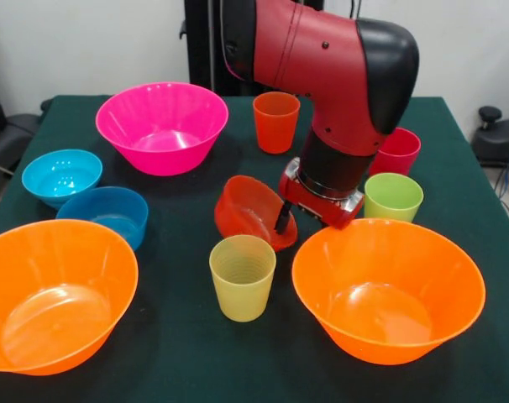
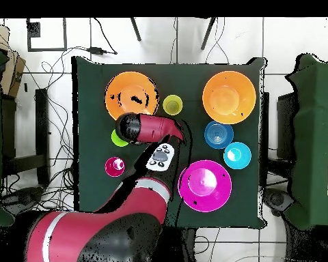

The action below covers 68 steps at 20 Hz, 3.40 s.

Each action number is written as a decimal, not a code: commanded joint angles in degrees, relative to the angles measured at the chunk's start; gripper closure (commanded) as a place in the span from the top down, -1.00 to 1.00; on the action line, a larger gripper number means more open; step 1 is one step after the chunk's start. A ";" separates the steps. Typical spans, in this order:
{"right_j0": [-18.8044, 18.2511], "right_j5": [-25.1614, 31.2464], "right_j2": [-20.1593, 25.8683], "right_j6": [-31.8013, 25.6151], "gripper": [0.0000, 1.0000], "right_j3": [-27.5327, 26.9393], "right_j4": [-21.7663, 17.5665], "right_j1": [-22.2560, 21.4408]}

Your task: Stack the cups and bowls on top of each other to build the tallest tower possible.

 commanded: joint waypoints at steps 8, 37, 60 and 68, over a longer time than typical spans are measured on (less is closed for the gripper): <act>3.19 -2.52 6.18 10.95 1.00 -5.18 4.65 6.46; 2.65 4.57 6.80 7.97 1.00 -1.79 6.52 -0.50; 2.59 12.44 4.13 8.32 1.00 -6.55 6.88 -0.76; 2.88 12.75 3.63 8.25 1.00 -6.86 6.64 -1.95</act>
